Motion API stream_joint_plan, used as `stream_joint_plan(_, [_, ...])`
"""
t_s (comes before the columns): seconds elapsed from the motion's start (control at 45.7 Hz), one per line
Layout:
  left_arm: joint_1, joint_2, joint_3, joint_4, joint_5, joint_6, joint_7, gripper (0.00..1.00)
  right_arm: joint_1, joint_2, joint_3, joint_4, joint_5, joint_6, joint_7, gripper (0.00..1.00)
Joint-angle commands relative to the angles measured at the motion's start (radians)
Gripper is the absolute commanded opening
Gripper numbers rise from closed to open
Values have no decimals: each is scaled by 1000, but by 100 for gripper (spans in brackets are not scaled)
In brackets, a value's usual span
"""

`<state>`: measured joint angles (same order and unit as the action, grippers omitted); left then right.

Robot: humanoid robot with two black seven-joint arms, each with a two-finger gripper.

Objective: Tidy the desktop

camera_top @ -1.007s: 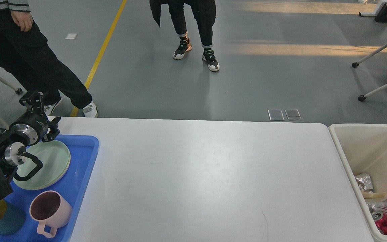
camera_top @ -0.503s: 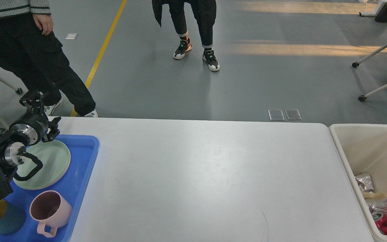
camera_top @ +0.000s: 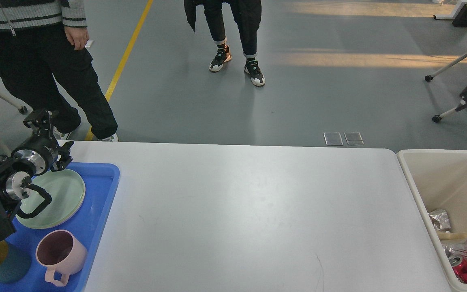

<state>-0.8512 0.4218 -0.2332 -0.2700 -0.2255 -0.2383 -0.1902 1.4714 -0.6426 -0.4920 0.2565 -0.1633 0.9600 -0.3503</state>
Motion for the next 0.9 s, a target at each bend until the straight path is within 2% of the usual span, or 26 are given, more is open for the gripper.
stream_joint_plan(0.0, [0, 0, 0, 0, 0, 1, 0, 96, 33, 38, 23, 7, 60, 0, 1, 100])
stream_joint_plan(0.263, [0, 0, 0, 0, 0, 1, 0, 96, 23, 127, 202, 3, 303, 0, 4, 100])
stream_joint_plan(0.482, [0, 0, 0, 0, 0, -1, 0, 96, 20, 230, 277, -17, 442, 0, 2, 100])
stream_joint_plan(0.701, [0, 0, 0, 0, 0, 0, 0, 96, -31, 302, 450, -19, 459, 0, 1, 100])
stream_joint_plan(0.876, [0, 0, 0, 0, 0, -1, 0, 96, -72, 405, 546, -20, 459, -50, 2, 100])
